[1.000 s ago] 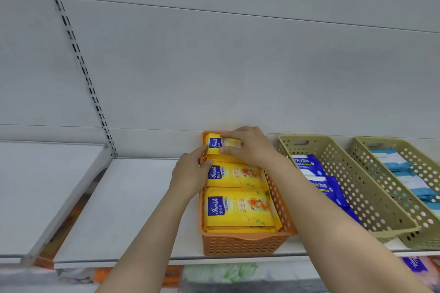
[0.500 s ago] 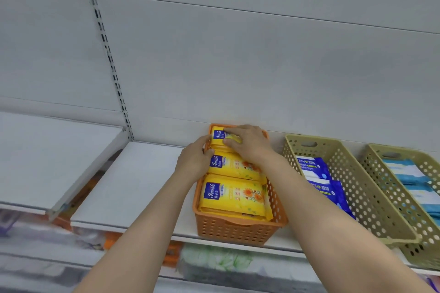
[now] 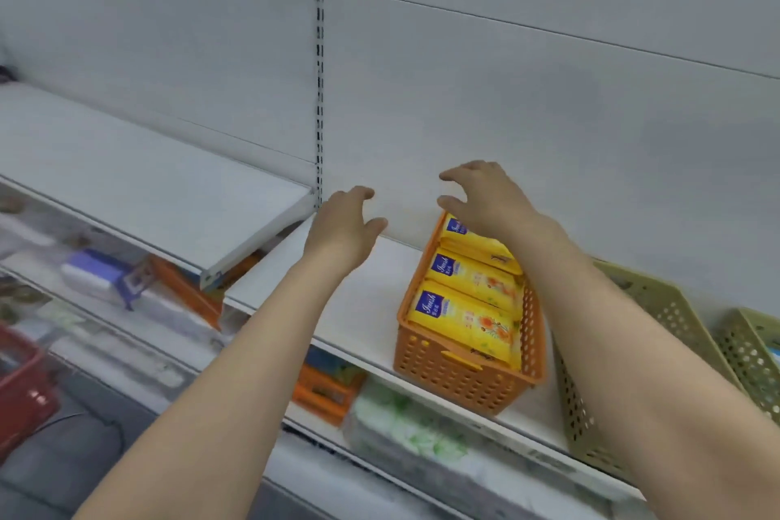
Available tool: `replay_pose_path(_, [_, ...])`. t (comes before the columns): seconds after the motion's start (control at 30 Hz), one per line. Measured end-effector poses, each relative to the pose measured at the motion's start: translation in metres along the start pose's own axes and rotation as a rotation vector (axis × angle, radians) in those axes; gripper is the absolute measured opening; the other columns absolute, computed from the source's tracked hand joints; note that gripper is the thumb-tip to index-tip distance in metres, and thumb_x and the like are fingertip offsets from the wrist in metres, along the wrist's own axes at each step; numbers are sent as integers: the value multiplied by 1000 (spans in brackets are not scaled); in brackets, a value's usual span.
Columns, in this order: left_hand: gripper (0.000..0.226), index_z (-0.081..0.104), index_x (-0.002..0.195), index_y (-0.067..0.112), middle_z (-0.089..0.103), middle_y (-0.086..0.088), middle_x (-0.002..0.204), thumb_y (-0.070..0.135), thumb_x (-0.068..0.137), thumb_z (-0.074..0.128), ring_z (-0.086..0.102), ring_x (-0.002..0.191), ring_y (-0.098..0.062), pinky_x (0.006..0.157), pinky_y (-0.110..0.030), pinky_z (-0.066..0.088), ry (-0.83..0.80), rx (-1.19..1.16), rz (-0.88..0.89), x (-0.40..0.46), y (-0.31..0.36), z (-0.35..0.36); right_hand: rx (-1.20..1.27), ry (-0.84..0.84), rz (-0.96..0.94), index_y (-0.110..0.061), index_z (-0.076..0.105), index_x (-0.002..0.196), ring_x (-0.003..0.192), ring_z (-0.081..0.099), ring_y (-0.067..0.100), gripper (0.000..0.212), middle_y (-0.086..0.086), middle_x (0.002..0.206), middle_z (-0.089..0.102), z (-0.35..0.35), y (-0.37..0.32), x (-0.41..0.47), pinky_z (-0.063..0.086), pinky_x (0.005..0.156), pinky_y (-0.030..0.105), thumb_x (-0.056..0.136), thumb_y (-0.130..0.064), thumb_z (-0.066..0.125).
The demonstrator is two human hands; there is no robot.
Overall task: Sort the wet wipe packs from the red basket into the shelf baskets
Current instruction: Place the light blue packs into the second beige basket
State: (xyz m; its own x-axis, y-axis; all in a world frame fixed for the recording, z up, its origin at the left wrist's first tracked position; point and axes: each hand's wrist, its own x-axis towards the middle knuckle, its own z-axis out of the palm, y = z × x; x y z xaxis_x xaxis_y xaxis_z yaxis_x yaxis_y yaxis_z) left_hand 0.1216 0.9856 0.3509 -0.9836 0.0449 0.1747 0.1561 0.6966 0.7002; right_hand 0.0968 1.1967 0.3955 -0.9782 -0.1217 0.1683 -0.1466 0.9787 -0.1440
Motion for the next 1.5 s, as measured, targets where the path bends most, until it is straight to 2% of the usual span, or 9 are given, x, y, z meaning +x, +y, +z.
replay_pose_path(0.17, [49, 48, 139, 20, 52, -8, 134, 29, 92, 61, 43, 126, -27, 97, -35, 38, 232, 134, 29, -20, -44, -84, 22, 142, -208, -24, 50, 142, 138, 34, 22, 45, 3, 146, 47, -25, -87, 8, 35, 104, 35, 99, -37, 53])
replay_pose_path(0.3, [47, 48, 140, 18, 50, -7, 139, 32, 96, 55, 38, 129, -28, 104, -40, 35, 361, 230, 4, -41, -107, -147, 123, 275, -351, -23, 54, 138, 135, 38, 21, 42, 0, 141, 53, -11, -171, 11, 36, 97, 29, 98, -34, 57])
replay_pose_path(0.4, [46, 51, 137, 15, 53, -9, 135, 30, 94, 58, 40, 128, -30, 106, -41, 35, 396, 256, -42, -59, -167, -190, 190, 269, -410, -23, 54, 138, 135, 39, 21, 43, 1, 142, 52, 20, -243, 14, 36, 103, 32, 98, -35, 57])
replay_pose_path(0.53, [43, 56, 131, 13, 59, -10, 125, 29, 91, 61, 50, 120, -32, 101, -43, 40, 438, 313, -99, -81, -251, -248, 300, 193, -459, -24, 50, 142, 137, 39, 21, 45, 3, 148, 47, 78, -341, 22, 36, 107, 35, 99, -36, 55])
replay_pose_path(0.8, [42, 55, 131, 18, 56, -2, 129, 33, 92, 60, 45, 123, -23, 101, -37, 39, 402, 343, -333, -112, -401, -311, 408, -114, -587, -19, 50, 142, 135, 42, 24, 48, 6, 147, 45, 197, -516, 40, 41, 106, 36, 96, -30, 59])
replay_pose_path(0.9, [41, 58, 128, 15, 58, -4, 126, 30, 90, 63, 48, 121, -25, 103, -39, 40, 394, 338, -441, -106, -465, -323, 402, -198, -615, -19, 50, 141, 135, 42, 23, 47, 5, 147, 46, 238, -568, 67, 41, 106, 39, 96, -31, 59])
replay_pose_path(1.03, [42, 57, 129, 15, 58, -6, 127, 30, 90, 63, 50, 120, -29, 103, -41, 41, 340, 320, -644, -96, -557, -328, 399, -343, -637, -17, 53, 138, 130, 45, 25, 44, 7, 141, 50, 311, -634, 110, 40, 103, 36, 96, -27, 59])
replay_pose_path(1.3, [44, 58, 127, 8, 60, -17, 122, 25, 88, 66, 53, 115, -36, 101, -43, 42, 267, 234, -1013, -89, -708, -340, 261, -848, -642, -14, 52, 140, 127, 51, 28, 47, 10, 139, 53, 472, -745, 175, 44, 101, 35, 97, -33, 57])
replay_pose_path(1.5, [47, 53, 132, 10, 57, -17, 123, 31, 90, 63, 52, 117, -37, 100, -41, 43, 177, 85, -1200, -89, -777, -313, 53, -1166, -620, -10, 59, 128, 119, 57, 35, 43, 16, 129, 60, 576, -771, 174, 49, 94, 39, 94, -35, 63])
